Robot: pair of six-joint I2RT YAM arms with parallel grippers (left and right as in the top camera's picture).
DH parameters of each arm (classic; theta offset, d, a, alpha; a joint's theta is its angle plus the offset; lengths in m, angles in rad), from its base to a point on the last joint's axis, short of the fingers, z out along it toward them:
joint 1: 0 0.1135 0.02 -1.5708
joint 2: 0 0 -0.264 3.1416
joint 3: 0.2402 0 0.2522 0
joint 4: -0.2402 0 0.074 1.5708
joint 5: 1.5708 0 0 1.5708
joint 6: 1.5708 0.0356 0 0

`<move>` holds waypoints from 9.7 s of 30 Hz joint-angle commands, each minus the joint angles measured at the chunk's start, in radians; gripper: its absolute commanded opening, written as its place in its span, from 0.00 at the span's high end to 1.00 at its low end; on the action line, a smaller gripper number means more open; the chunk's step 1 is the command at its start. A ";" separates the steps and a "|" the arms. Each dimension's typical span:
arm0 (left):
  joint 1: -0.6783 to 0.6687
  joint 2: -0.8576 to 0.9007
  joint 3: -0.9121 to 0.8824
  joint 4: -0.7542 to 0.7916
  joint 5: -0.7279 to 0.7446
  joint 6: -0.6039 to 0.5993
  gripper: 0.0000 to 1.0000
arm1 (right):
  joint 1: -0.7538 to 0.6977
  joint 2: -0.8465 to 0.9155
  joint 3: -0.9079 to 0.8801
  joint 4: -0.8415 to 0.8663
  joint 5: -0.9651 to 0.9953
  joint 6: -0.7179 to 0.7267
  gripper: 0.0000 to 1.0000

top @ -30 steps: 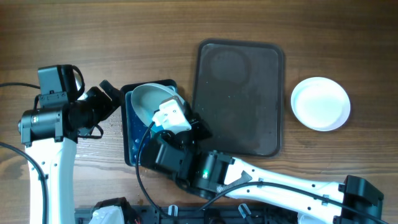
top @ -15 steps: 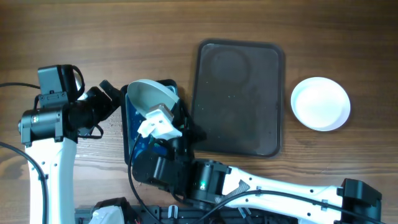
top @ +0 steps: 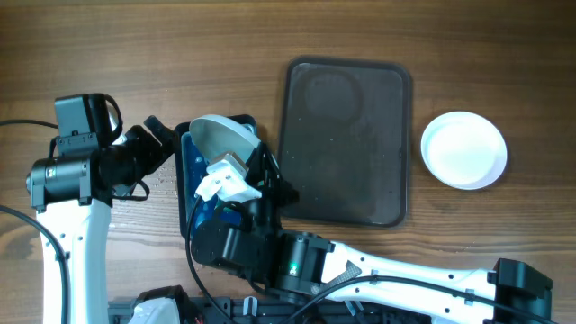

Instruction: Clean dirty plates on tray and stack at the side

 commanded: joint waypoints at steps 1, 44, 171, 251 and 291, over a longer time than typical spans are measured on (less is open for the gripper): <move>0.006 -0.007 0.012 -0.001 0.012 0.001 0.00 | 0.005 0.002 0.021 0.009 0.034 -0.027 0.96; 0.006 -0.007 0.012 -0.001 0.012 0.001 0.00 | -0.121 -0.002 0.021 -0.082 -0.039 0.350 0.96; 0.006 -0.007 0.012 -0.001 0.012 0.001 0.00 | -0.518 0.333 -0.118 0.064 -1.376 0.953 0.96; 0.006 -0.007 0.012 -0.001 0.012 0.001 0.00 | -0.516 0.340 -0.169 -0.067 -1.329 0.933 0.79; 0.006 -0.007 0.012 -0.001 0.012 0.001 0.00 | -0.453 0.406 -0.169 -0.157 -1.348 1.136 0.94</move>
